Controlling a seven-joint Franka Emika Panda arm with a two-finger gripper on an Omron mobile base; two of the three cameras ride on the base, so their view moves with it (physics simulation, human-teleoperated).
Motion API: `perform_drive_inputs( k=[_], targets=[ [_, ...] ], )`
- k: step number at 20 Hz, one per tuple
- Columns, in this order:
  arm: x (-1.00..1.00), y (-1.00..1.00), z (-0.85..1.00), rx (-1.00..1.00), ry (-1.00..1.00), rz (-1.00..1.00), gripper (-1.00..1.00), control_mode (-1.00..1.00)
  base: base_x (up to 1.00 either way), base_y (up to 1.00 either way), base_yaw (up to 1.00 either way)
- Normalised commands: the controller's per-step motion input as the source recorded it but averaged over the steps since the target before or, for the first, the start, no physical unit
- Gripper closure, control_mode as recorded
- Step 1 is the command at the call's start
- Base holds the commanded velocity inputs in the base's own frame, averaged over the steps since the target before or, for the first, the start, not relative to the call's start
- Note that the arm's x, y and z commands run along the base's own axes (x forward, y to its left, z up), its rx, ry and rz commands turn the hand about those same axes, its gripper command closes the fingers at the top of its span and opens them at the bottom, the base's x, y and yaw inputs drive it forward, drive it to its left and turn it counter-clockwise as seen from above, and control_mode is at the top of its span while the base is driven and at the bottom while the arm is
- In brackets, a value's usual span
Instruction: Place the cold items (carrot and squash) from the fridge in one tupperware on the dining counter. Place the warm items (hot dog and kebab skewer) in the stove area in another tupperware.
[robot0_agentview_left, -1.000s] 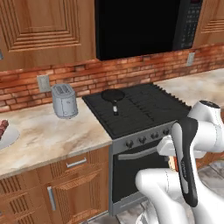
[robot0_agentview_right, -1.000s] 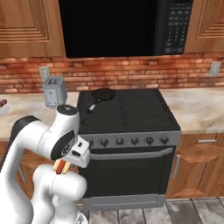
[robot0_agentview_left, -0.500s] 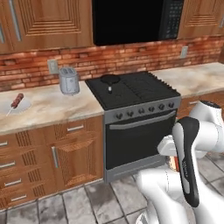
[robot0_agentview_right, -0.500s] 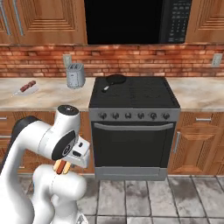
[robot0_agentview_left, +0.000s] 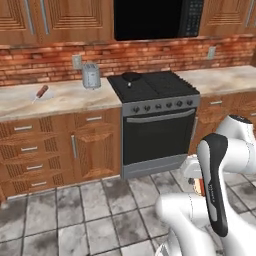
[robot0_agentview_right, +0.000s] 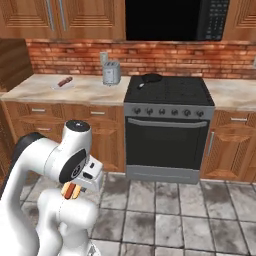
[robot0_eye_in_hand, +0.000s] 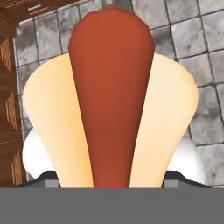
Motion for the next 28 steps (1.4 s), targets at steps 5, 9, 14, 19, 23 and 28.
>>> perform_drive_inputs(
  k=[5, 9, 14, 19, 23, 28],
  targets=[
    [0.0, 0.0, 0.0, 0.0, 0.0, 0.0, 1.0, 1.0, -1.0, 0.45, 0.12],
    [0.0, 0.0, 0.0, 0.0, 0.0, 0.0, 1.0, 1.0, -1.0, 0.63, 0.05],
    [0.0, 0.0, 0.0, 0.0, 0.0, 0.0, 1.0, 1.0, -1.0, 0.41, 0.03],
    [0.0, 0.0, 0.0, 0.0, 0.0, 0.0, 1.0, 1.0, -0.96, 0.35, 0.04],
    [0.0, 0.0, 0.0, 0.0, 0.0, 0.0, 1.0, 1.0, -1.0, 0.19, 0.06],
    [0.0, 0.0, 0.0, 0.0, 0.0, 0.0, 1.0, 1.0, -1.0, 0.04, 0.08]
  ],
)
